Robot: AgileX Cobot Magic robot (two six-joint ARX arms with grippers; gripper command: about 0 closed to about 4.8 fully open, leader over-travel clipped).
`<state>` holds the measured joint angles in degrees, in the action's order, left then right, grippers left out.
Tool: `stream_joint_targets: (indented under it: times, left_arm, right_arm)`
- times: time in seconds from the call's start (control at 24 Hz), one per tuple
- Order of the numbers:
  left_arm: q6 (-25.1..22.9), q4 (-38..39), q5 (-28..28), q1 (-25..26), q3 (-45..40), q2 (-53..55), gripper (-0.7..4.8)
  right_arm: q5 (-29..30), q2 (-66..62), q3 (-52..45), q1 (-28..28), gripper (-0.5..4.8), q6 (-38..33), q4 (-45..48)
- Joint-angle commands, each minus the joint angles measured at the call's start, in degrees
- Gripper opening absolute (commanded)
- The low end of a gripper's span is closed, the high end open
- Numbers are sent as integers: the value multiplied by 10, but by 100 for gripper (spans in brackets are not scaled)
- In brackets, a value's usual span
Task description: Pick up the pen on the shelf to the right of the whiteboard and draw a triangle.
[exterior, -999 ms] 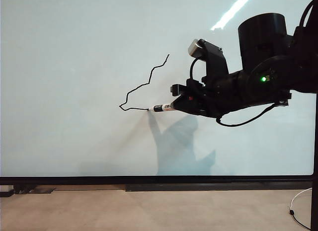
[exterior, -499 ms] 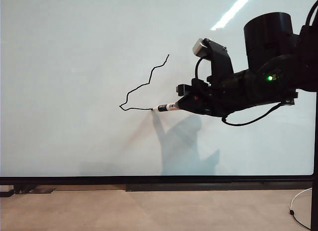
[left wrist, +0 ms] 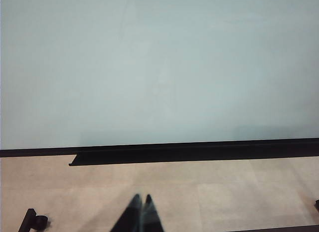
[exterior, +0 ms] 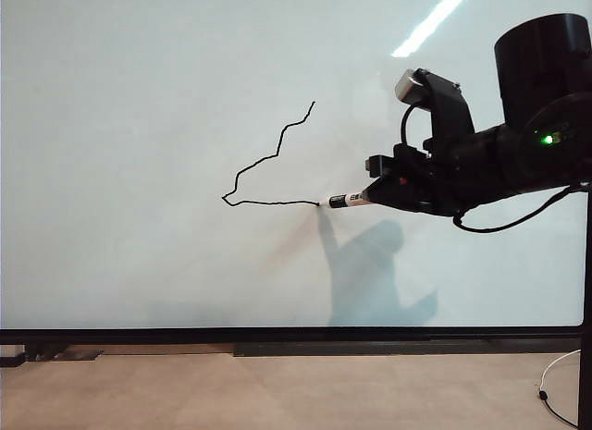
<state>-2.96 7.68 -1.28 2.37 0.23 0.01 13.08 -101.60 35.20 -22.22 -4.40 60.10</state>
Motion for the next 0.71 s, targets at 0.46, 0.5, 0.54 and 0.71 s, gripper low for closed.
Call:
stream_joint_targets:
  times: [0.46,0.5,0.54,0.71]
  left_arm:
    - [0,-4,0,0,2,0,-5]
    - [0,-4,0,0,2,0,-5]
    - [0,-4,0,0,2,0,-5]
    - [0,-5,0,0,2,0,-5]
  right_arm:
    - [-14,11,-6,27,-3,4,19]
    - [-14,12,-8,28,-3,4,19]
    - [-14,14,-10,30,-3,4,19]
    - [-16,32,-26,39,-3,10,19]
